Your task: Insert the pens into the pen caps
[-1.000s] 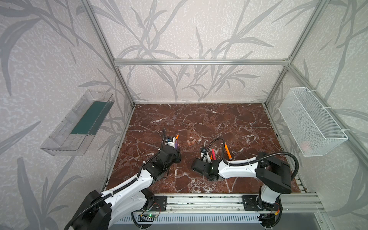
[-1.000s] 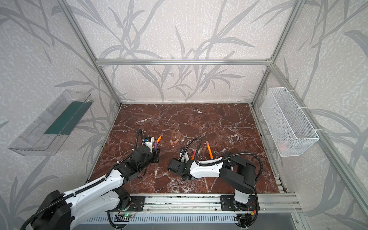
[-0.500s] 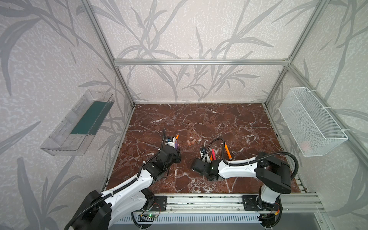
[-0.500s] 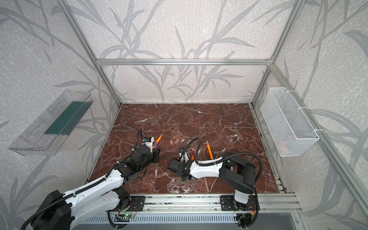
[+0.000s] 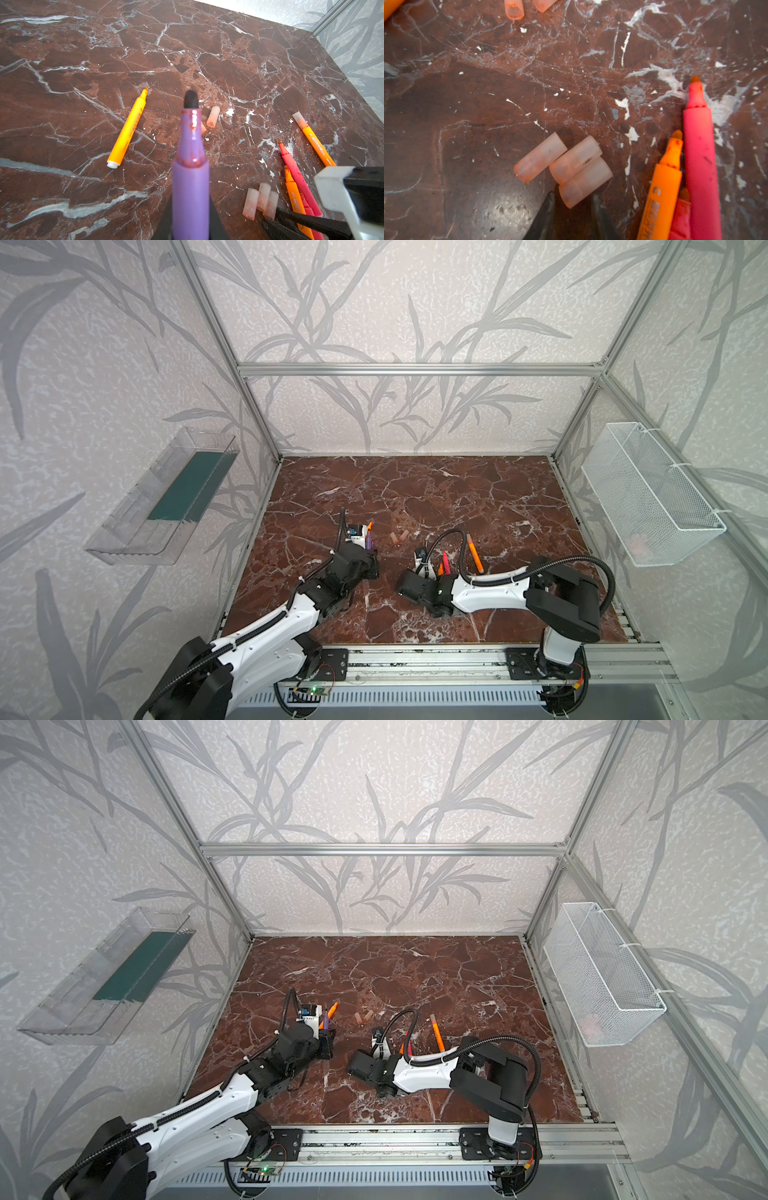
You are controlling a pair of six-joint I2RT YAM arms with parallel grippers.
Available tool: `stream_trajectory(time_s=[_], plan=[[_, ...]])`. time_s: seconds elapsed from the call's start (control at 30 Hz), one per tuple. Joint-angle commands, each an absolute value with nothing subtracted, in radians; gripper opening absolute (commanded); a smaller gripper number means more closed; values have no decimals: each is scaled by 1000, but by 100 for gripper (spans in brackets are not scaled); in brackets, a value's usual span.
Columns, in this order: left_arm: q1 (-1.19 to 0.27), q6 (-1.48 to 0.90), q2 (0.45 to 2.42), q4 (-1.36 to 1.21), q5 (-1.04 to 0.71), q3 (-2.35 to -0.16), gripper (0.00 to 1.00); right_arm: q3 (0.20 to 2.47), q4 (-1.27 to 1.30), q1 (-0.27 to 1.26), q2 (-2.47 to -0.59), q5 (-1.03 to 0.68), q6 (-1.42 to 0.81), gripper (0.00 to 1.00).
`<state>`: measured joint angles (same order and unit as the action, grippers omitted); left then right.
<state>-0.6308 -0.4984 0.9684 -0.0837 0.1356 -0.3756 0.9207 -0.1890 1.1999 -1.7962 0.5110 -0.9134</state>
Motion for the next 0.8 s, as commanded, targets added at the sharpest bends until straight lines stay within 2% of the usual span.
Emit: stream_trajectory(time_s=[0.0,0.1,0.2,0.5,0.77], plan=[[-626,-505,974,-103,133,-376,0,917,-222,1206,-1818,488,-926,29],[-627,-505,976,-104,132,-376,0,917,-227,1206,-1819,498,-929,30],[-626,-506,979,-110,130,-376,0,920,-234,1204,-1817,515,-933,36],[-626,-504,976,-108,131,-375,0,933,-199,1165,-1848,514,-926,44],[-627,-503,979,-110,132,-373,0,898,-217,1152,-1819,551,-952,25]])
